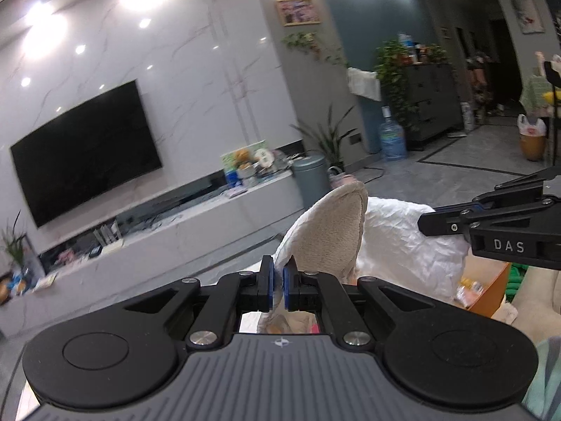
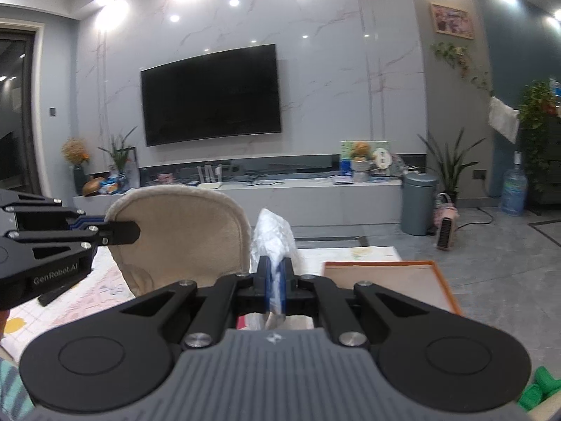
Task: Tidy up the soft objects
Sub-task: 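Lift the insole and white cloth and carry them toward the orange box with both tools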
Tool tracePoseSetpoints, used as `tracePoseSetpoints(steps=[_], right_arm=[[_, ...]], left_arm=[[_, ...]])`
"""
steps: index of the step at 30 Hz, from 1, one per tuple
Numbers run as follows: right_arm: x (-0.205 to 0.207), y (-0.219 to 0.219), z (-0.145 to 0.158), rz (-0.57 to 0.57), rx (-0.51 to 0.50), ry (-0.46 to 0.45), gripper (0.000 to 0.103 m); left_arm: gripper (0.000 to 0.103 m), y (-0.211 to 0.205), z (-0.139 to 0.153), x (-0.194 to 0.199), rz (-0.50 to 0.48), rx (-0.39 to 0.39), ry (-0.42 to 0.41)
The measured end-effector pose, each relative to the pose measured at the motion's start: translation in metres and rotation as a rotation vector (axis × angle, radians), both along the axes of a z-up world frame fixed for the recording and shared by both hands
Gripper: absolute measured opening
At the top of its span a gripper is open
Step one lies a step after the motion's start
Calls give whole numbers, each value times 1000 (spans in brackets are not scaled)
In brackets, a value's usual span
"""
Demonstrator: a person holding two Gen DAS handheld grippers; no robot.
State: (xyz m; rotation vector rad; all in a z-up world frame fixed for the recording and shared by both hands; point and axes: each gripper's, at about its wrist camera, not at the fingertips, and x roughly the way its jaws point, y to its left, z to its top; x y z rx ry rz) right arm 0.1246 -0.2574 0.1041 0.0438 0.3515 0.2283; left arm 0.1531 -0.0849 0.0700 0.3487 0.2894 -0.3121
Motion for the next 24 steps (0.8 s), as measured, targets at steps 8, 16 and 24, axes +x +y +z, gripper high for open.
tracePoseSetpoints(steps=[8,16,24], right_arm=[[13,-42,-3,-30,20,16,2],[28,-51,3,-15,27,5,2],[49,-48,50,4,-127,-68,2]], left_arm=[[5,-17,-6,13,7,33,12],[5,-10,-2,17,66,23,23],[5,-20,5,24,19,50,19]])
